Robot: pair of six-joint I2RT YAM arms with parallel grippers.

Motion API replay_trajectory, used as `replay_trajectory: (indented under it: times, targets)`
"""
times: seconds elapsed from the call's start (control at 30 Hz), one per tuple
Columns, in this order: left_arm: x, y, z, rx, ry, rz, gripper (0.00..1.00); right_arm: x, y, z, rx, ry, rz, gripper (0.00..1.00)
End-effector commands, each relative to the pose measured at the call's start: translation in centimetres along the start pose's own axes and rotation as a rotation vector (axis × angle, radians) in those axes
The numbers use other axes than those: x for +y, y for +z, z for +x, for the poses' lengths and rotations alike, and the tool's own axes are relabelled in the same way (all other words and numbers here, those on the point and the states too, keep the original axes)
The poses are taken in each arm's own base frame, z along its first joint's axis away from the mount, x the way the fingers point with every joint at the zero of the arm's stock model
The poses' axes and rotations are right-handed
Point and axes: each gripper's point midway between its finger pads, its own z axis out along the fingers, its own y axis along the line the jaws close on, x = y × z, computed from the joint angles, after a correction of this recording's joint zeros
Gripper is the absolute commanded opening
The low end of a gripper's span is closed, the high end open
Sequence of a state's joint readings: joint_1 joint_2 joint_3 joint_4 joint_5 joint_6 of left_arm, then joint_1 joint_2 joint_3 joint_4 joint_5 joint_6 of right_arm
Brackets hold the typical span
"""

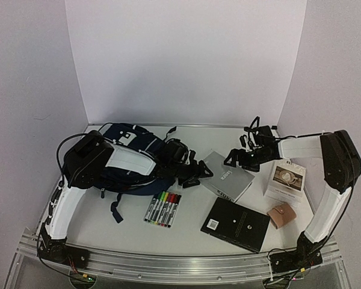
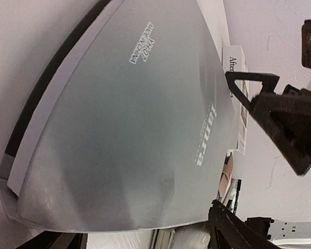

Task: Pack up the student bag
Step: Pick up the book from the center of the board.

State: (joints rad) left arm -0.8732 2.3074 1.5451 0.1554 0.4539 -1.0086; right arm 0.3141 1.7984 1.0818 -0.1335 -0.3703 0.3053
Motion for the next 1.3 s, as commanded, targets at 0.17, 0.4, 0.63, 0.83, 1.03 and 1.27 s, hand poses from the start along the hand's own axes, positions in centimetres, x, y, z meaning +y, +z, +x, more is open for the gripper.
replay_trajectory:
  times: [0.17,0.4,0.63,0.83,1.03,1.27]
  targets:
    - [-1.9,-2.5,-9.6,-0.199,0.169,0.031,0.79,5.9,-3.7,5.1,0.134,0.032,-0.259,0.95]
    - [-0.4,-4.3,-9.6,-0.211,0.205,-0.086,0.80,2.3,-5.3,2.2,-0.017,0.136,-0.064,0.93]
    - [2.5,-4.9,-6.6,-0.148,0.134,-0.146,0.80,0.8,-1.2,4.0,0.064,0.168,-0.065,0.85]
    - [2.8,-4.7,-5.0,-0.112,0.109,-0.140,0.80,1.8,-0.3,4.2,0.069,0.148,-0.150,0.67]
    - [3.4,-4.5,-4.6,-0.109,0.071,-0.130,0.80,0.7,0.8,4.8,0.081,0.190,-0.148,0.32]
    - [3.8,-3.8,-4.5,-0.095,0.053,-0.121,0.79,0.8,1.0,5.6,0.086,0.227,-0.194,0.07]
